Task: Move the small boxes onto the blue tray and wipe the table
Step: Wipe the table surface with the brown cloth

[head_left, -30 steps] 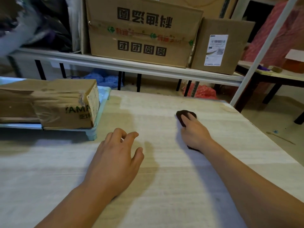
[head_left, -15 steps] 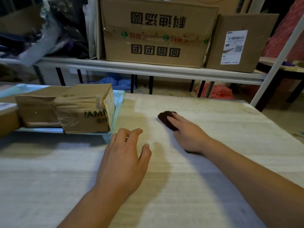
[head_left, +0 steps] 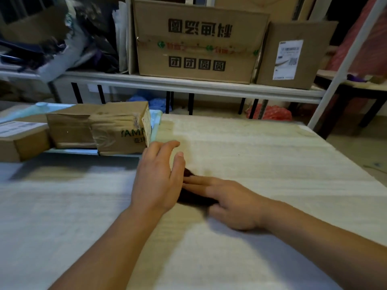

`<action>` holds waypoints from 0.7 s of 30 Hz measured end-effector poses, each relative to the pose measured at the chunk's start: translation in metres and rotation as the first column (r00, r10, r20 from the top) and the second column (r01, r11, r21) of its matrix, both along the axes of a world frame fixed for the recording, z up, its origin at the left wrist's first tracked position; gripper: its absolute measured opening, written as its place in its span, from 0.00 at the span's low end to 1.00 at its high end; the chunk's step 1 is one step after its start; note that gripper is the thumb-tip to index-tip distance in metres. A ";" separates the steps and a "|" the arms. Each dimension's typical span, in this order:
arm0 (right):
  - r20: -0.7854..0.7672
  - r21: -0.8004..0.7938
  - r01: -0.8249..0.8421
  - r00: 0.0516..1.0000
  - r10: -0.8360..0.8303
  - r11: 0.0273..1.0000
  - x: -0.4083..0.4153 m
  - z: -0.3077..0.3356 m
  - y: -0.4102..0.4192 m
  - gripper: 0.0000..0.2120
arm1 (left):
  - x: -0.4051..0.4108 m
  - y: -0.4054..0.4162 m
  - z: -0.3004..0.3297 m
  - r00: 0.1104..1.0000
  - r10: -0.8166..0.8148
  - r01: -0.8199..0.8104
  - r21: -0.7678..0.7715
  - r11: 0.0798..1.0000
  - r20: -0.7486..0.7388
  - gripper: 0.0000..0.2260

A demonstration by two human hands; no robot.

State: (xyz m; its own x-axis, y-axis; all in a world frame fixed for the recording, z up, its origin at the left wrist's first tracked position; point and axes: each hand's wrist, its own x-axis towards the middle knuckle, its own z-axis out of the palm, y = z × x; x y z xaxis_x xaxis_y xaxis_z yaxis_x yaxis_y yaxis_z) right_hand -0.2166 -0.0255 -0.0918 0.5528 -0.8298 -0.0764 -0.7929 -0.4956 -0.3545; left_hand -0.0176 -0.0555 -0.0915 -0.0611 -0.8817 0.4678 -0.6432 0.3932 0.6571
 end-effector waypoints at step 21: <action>0.115 -0.088 0.175 0.980 -0.165 0.981 0.182 -0.004 0.088 0.33 | 0.149 0.084 0.009 0.977 0.086 -0.119 0.167 0.979 0.195 0.20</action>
State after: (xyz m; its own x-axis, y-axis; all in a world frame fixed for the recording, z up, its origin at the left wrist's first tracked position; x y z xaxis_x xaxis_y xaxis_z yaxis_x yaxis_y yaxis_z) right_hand -0.0349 0.0623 -0.0954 0.4038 -0.9128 0.0611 -0.8286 -0.3932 -0.3984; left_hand 0.1319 0.0284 -0.0826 -0.0371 -0.9554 0.2930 -0.7915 0.2071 0.5750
